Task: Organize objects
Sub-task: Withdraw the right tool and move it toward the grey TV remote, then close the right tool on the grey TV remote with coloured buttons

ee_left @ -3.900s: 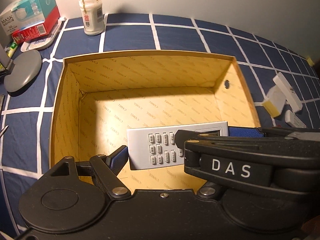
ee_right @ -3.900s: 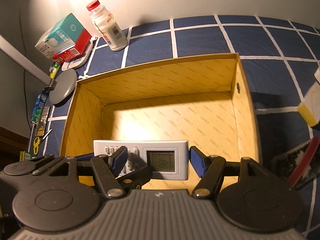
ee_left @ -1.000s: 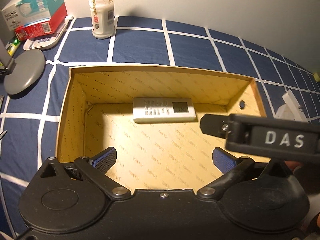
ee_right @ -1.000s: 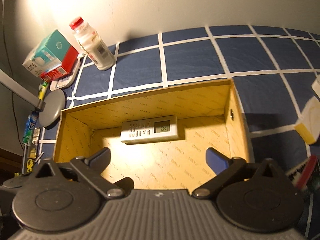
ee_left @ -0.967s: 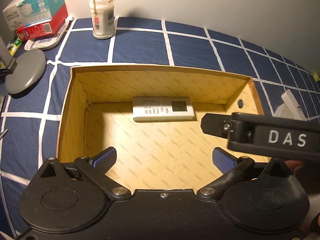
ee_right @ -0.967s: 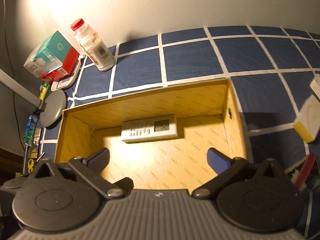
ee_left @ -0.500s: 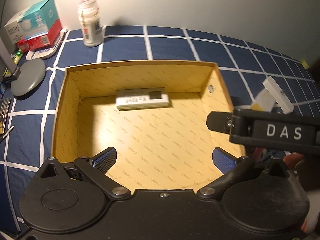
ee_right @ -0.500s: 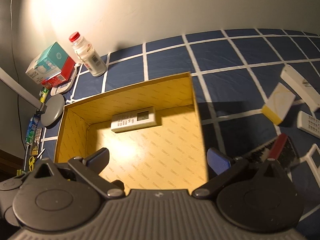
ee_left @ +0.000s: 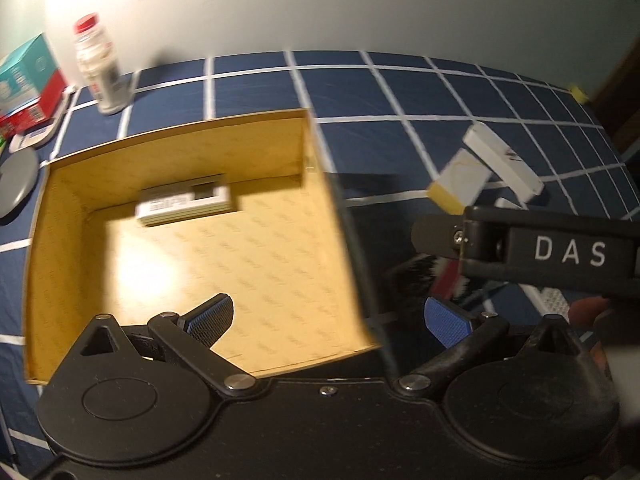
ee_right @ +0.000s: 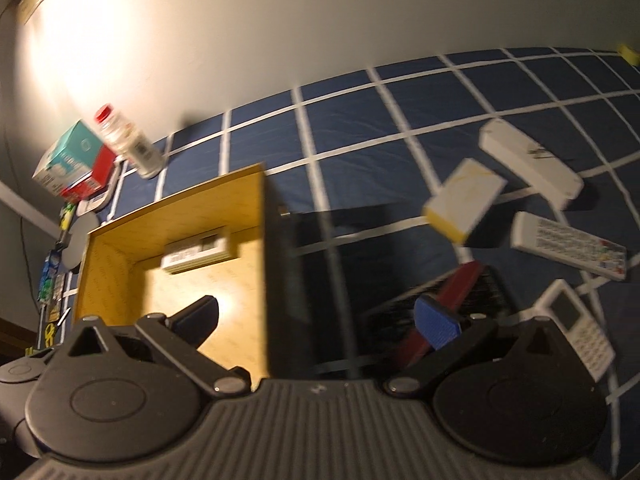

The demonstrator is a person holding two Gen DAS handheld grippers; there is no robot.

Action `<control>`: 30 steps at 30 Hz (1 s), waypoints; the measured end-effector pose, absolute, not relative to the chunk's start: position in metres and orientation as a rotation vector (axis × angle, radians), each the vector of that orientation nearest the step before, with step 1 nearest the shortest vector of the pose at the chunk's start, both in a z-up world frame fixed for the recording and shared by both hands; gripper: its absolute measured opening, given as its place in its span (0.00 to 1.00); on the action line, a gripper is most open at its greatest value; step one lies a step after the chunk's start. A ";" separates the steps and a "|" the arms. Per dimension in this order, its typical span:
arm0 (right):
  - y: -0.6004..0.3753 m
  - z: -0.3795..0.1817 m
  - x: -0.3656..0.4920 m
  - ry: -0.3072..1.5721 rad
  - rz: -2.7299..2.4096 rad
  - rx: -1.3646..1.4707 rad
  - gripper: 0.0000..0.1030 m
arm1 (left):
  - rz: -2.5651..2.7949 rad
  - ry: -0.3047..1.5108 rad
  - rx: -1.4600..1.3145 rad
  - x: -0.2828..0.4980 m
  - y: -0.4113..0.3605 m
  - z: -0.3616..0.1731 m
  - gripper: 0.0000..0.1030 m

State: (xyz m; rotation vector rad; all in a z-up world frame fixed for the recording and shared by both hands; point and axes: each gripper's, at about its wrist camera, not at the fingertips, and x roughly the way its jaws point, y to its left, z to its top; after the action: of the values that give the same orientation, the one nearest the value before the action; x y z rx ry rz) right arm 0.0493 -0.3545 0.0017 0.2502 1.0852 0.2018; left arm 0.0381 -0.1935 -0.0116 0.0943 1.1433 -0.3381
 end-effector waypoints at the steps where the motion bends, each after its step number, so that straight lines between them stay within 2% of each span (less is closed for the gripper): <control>1: -0.366 0.001 0.050 1.087 0.197 0.256 1.00 | -0.340 1.143 0.099 0.037 -0.204 -0.013 1.00; 18: -0.537 -0.017 0.076 1.105 0.073 0.328 1.00 | -0.426 1.163 0.174 0.042 -0.361 -0.037 1.00; 30: -0.618 -0.049 0.090 1.158 -0.020 0.410 1.00 | -0.479 1.211 0.245 0.059 -0.438 -0.065 1.00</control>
State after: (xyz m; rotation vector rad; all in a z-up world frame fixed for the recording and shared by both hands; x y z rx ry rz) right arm 0.0902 -0.6180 -0.0486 0.4097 1.1585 -0.0200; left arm 0.0594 -0.4381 -0.0652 0.2449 1.2113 -0.4790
